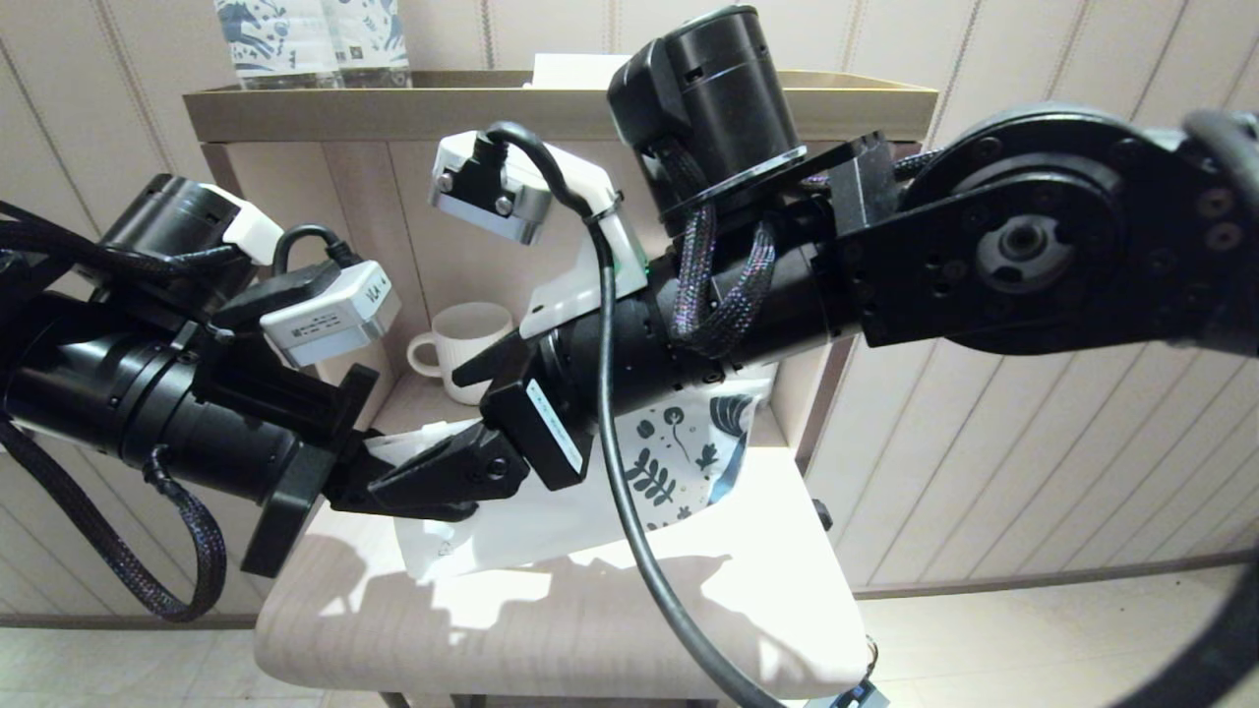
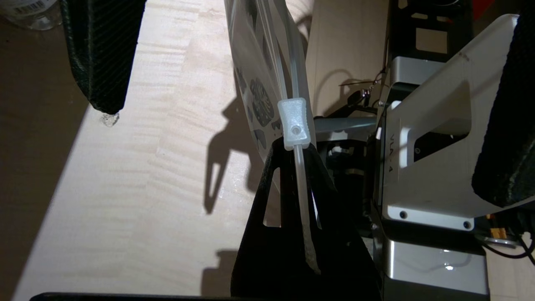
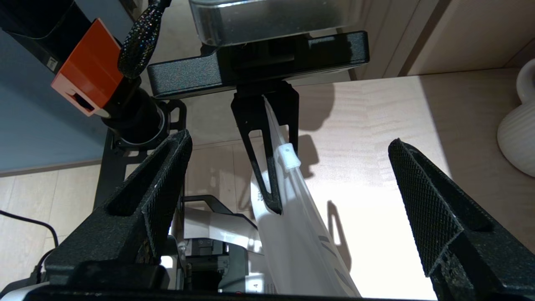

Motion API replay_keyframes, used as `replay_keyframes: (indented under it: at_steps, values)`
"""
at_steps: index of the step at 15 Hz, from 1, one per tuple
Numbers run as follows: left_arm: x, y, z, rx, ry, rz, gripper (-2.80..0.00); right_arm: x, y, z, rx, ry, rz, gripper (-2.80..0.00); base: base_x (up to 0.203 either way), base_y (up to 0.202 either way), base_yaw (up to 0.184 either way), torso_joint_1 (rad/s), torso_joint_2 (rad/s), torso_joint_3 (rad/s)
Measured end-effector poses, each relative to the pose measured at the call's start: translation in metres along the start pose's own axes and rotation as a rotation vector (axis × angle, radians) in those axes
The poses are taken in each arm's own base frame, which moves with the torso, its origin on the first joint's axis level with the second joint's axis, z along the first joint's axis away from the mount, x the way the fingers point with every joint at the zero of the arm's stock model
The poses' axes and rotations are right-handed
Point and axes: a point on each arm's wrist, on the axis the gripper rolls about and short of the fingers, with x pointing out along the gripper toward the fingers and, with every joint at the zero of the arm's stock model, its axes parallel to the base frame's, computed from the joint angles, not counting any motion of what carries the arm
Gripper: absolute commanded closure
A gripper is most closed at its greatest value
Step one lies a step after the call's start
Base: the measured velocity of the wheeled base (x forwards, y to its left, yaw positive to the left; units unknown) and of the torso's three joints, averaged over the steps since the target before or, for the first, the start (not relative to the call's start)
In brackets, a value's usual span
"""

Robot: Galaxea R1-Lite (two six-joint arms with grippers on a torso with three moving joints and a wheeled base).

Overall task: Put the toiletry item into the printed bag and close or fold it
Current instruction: Close the strorage bag and place it on the desk

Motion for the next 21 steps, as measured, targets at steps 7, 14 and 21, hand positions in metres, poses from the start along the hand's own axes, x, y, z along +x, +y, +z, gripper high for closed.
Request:
replay_keyframes:
  at_steps: [7,14,21]
  values:
    - [-0.0009,0.0009,0.0009,0.001,-0.002,0.005,0.00,0.0007,-0.0018,-0.0012,0.007,0.004,0.003,0.00,0.000,0.000,0.000,0.000,0.00,0.000]
    - [-0.0009,0.0009,0.0010,0.001,-0.002,0.004,0.00,0.0011,-0.0019,-0.0007,0.003,-0.002,0.005,0.00,0.000,0.000,0.000,0.000,0.00,0.000]
    - [-0.0012,0.0003,0.0007,0.000,-0.002,0.005,0.00,-0.0008,-0.0015,-0.0007,0.000,0.004,0.000,0.00,0.000,0.000,0.000,0.000,0.00,0.000]
